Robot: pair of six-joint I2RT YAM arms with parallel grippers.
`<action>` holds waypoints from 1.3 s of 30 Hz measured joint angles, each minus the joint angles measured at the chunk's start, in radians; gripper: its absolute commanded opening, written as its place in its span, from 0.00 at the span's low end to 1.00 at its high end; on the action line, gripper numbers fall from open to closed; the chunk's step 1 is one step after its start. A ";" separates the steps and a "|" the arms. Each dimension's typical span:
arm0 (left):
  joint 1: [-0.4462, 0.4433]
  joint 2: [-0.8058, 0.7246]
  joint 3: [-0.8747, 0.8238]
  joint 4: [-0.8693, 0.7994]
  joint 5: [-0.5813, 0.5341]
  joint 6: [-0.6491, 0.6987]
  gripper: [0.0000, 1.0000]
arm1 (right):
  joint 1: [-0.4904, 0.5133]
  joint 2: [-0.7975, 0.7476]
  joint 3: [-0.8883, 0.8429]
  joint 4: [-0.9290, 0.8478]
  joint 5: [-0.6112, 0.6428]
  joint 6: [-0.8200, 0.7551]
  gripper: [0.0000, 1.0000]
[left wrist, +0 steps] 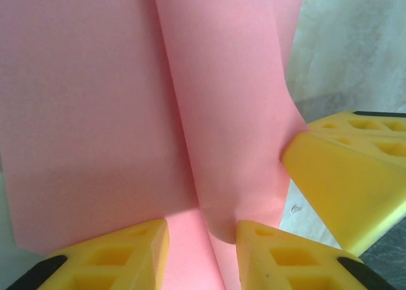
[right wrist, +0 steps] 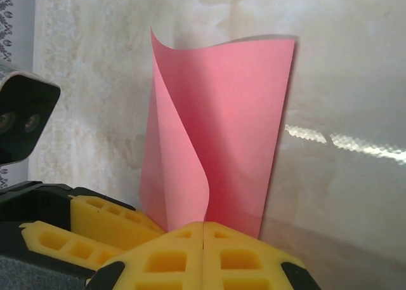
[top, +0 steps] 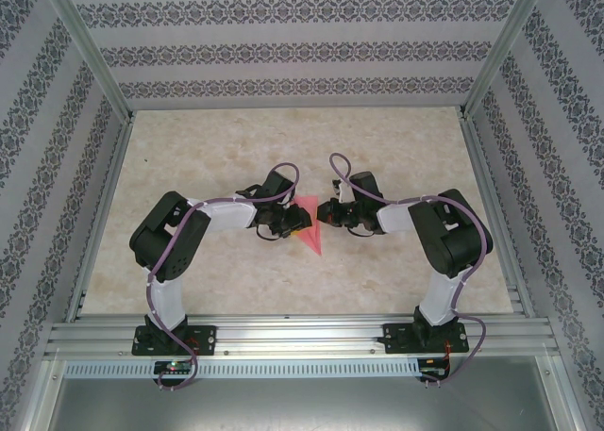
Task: Fold a paper plane with a square sheet of paper (fold left side to right side)
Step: Fourth fold the wing at the center of the table.
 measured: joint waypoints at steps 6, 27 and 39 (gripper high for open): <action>0.000 0.000 0.000 0.000 0.000 0.000 0.37 | 0.000 0.016 0.023 -0.030 0.006 -0.009 0.00; 0.000 0.000 0.000 0.000 0.000 0.000 0.37 | -0.003 0.038 0.042 -0.068 0.025 -0.027 0.02; 0.000 0.000 0.000 0.000 0.000 0.000 0.36 | -0.007 0.040 0.051 -0.082 0.026 -0.030 0.02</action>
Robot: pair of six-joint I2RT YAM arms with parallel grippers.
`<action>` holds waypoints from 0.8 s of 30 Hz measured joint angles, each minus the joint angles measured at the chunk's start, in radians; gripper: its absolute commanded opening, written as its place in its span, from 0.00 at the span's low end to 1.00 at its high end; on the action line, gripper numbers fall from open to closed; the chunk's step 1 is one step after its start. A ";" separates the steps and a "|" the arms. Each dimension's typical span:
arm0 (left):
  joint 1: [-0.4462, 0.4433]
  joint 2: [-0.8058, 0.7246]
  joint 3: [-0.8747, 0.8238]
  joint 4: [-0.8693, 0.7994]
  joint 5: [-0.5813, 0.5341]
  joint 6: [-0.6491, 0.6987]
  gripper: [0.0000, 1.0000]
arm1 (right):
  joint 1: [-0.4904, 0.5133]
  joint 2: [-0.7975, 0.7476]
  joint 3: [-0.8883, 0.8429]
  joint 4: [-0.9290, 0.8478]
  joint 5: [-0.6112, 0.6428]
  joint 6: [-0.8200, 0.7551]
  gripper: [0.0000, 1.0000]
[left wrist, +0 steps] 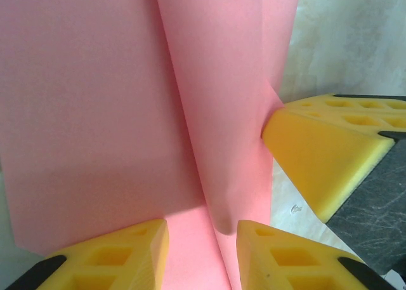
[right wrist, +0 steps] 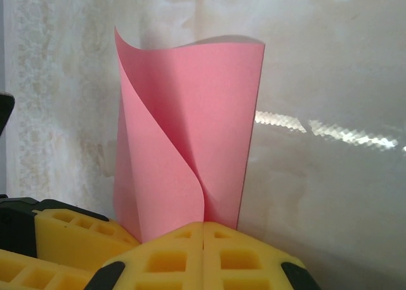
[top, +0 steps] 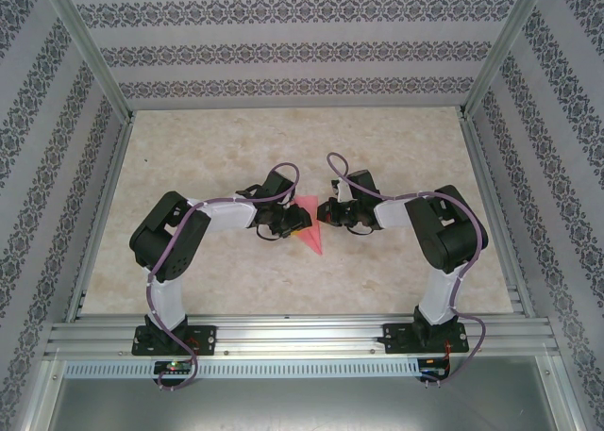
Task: Fold a paper plane with a square sheet of paper (fold left side to right side)
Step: Fourth fold the wing at the center of the table.
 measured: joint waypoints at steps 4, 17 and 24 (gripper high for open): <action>0.000 0.000 0.000 0.000 0.000 0.000 0.37 | -0.002 0.000 0.000 -0.002 0.000 0.000 0.02; 0.000 0.000 0.000 0.000 0.000 0.003 0.36 | -0.006 0.000 0.000 -0.002 0.002 0.000 0.02; 0.000 0.000 0.000 0.000 0.000 0.003 0.37 | -0.006 -0.010 -0.033 0.046 0.003 0.005 0.03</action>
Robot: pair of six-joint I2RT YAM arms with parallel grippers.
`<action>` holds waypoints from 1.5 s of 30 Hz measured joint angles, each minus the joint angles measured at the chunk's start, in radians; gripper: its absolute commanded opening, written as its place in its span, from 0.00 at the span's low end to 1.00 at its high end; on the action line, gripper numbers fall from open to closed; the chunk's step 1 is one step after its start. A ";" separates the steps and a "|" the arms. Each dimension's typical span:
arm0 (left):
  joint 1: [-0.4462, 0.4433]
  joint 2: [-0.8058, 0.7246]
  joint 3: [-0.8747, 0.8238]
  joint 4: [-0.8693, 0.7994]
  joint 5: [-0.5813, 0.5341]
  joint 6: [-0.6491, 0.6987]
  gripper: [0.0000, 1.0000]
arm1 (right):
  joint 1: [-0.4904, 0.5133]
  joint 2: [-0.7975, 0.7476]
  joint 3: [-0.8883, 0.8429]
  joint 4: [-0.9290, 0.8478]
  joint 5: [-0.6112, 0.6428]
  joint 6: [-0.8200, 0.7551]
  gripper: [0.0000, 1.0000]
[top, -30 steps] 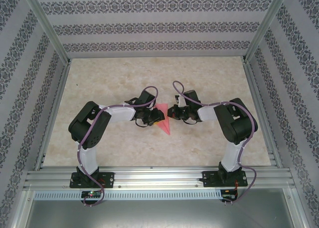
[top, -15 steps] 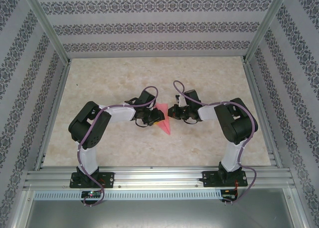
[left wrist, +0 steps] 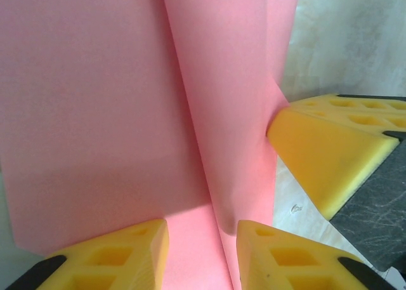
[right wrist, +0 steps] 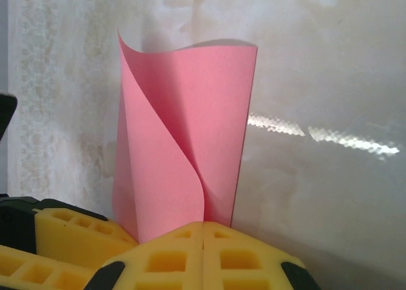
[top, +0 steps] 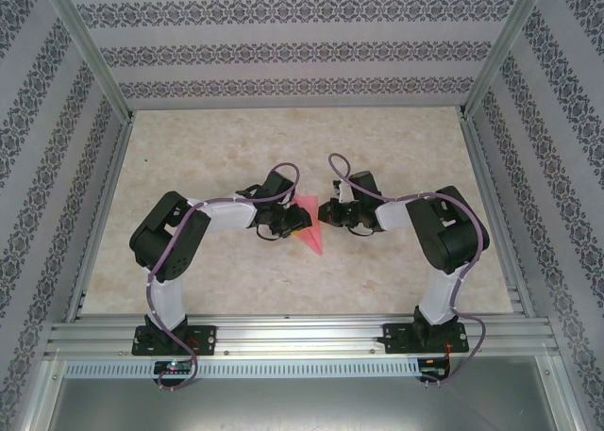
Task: Fold a paper plane with a square sheet of paper (fold left side to right side)
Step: Fourth fold the wing at the center of the table.
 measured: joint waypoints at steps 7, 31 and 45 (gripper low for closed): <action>0.000 0.000 0.000 0.000 0.000 0.000 0.37 | 0.009 -0.009 -0.018 0.021 0.011 0.008 0.03; 0.003 -0.071 0.006 -0.058 0.001 0.010 0.38 | 0.008 0.000 0.012 -0.033 0.012 0.002 0.03; 0.014 0.030 0.137 -0.058 0.050 0.015 0.21 | 0.013 0.000 0.023 -0.056 0.017 -0.005 0.03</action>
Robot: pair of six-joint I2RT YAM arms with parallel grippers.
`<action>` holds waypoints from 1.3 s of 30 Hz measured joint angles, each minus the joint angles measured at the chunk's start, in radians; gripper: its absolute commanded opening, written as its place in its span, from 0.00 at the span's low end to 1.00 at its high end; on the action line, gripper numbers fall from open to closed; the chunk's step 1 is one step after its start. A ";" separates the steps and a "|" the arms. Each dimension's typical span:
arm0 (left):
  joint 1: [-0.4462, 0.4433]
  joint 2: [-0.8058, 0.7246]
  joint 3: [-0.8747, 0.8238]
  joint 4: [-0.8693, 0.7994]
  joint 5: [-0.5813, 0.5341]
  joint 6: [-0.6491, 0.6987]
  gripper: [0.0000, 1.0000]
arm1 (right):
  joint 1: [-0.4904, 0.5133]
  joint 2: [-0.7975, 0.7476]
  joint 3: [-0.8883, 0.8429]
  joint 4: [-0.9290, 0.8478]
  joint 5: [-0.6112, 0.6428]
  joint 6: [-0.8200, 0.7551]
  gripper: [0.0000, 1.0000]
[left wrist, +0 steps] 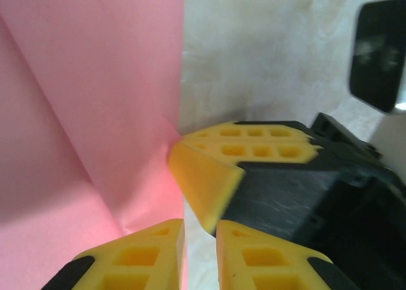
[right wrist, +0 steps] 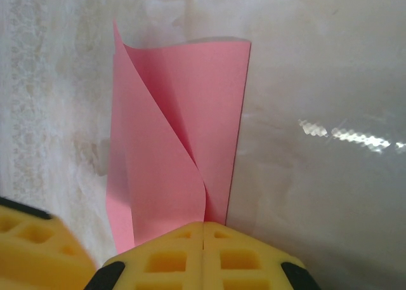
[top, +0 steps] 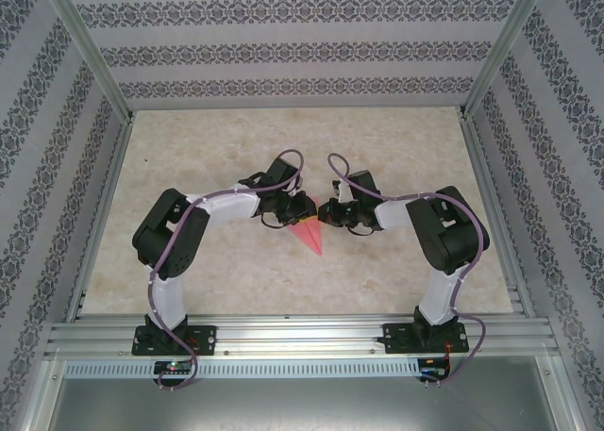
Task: Fold a paper plane with a square sheet of paper (fold left side to right side)
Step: Fourth fold the wing at the center of the table.
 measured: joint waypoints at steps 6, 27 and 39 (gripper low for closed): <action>0.014 0.039 0.000 0.001 0.000 0.000 0.21 | 0.000 0.000 0.000 0.000 0.000 0.000 0.03; 0.016 0.059 -0.065 0.099 0.001 -0.001 0.20 | 0.002 -0.026 0.052 -0.117 0.010 -0.029 0.23; 0.016 0.052 -0.086 0.133 0.001 -0.005 0.20 | 0.016 -0.314 -0.012 -0.208 0.001 -0.039 0.23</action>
